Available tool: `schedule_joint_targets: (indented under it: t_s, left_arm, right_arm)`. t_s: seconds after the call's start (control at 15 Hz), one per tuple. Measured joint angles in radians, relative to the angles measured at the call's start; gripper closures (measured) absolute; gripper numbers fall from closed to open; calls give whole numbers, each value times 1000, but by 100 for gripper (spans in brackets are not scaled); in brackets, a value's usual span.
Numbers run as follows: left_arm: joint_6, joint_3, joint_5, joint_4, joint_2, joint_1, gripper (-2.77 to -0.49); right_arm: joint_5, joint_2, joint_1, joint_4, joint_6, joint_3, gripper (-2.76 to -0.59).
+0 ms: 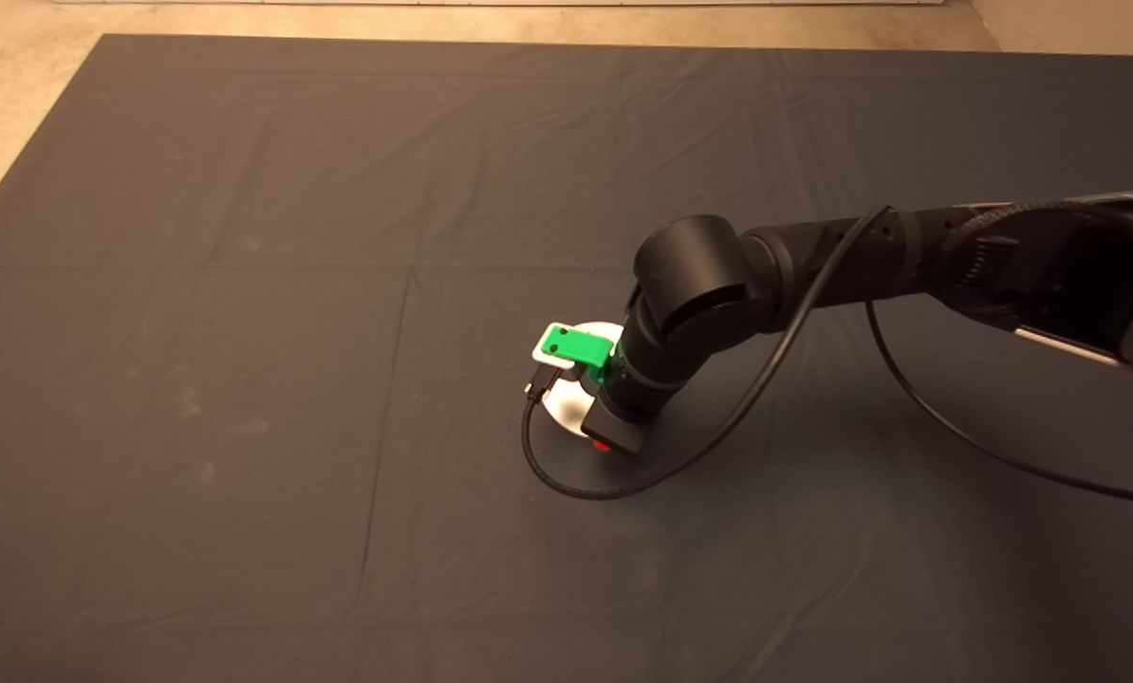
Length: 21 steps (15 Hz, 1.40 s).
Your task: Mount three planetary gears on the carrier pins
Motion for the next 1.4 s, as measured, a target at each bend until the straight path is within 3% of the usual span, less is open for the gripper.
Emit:
schedule_joint_targets:
  t_s: [0.13,0.27,0.4,0.6,0.73,0.87,1.0,1.2,1.4]
  left_arm:
    - [0,0,0,0,16,0,-146]
    - [0,0,0,-1,30,0,-157]
    - [0,0,0,-4,65,0,-162]
    - [-8,-3,0,-5,166,0,-175]
    - [-31,-8,-4,-6,222,0,-184]
    - [-54,-14,-3,-6,229,0,-189]
    - [-85,-14,-1,-7,239,0,-202]
    - [-127,-13,-3,-22,251,0,-213]
    - [-215,-12,0,-81,285,0,-217]
  right_arm:
    - [9,-84,60,14,62,58,-148]
    - [3,-235,108,22,140,175,-158]
    - [4,-411,115,59,203,308,-174]
    - [-7,-702,138,95,297,480,-185]
    - [-13,-821,152,155,356,576,-192]
    - [-10,-883,153,248,459,636,-201]
    - [-3,-908,162,293,536,656,-207]
    - [-5,-939,166,335,582,671,-218]
    - [-3,-942,171,349,602,675,-233]
